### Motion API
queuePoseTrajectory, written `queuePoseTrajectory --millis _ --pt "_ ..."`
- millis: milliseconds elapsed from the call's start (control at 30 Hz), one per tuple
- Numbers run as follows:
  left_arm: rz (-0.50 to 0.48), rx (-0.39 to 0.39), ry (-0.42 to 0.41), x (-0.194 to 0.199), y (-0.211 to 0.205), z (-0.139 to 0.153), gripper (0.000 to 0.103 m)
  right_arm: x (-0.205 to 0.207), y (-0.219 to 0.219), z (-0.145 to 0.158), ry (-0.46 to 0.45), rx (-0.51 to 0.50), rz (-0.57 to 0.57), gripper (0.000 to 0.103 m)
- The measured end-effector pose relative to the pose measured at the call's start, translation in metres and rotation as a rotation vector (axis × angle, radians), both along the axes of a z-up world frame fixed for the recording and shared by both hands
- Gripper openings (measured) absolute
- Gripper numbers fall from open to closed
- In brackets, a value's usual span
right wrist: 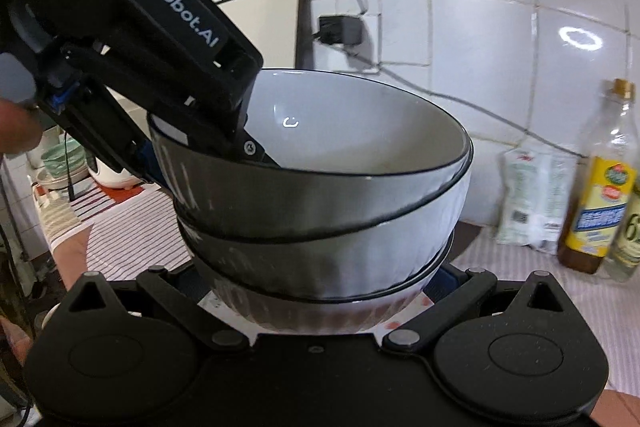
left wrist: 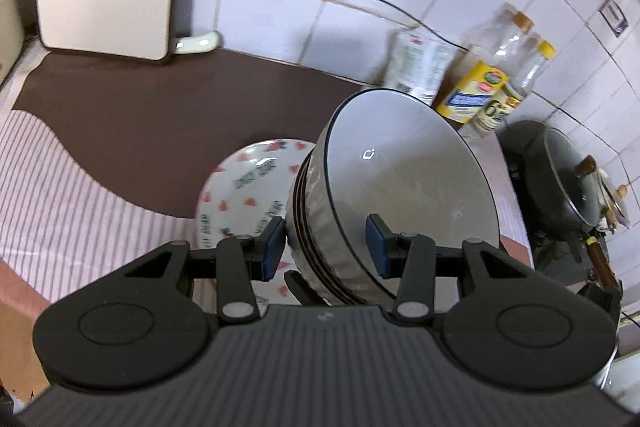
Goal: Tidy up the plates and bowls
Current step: 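Lower the bowl stack onto the pink bunny plate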
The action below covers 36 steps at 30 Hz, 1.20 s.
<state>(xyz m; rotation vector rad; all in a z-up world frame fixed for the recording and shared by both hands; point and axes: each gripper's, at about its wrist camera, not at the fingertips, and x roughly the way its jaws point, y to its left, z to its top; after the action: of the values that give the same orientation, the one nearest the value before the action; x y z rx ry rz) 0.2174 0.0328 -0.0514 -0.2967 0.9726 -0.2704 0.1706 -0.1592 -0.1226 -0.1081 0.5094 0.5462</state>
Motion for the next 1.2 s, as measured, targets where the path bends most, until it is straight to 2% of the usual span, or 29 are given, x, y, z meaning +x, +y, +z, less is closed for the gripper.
queuePoseTrajectory --millis 333,700,1033,1200 --pt "-0.014 0.011 0.018 0.024 0.022 -0.038 0.043 0.024 0.030 -0.035 0.062 -0.038 -0.027 0.103" --pt "-0.085 -0.006 0.026 0.050 0.013 -0.072 0.043 0.037 0.034 -0.067 0.123 -0.091 -0.097 0.103" --pt "-0.081 0.010 0.038 0.053 0.006 -0.081 0.043 0.042 0.032 -0.078 0.157 -0.090 -0.105 0.103" --pt "-0.061 -0.010 0.037 0.052 0.008 -0.083 0.043 0.043 0.039 -0.077 0.146 -0.135 -0.111 0.103"
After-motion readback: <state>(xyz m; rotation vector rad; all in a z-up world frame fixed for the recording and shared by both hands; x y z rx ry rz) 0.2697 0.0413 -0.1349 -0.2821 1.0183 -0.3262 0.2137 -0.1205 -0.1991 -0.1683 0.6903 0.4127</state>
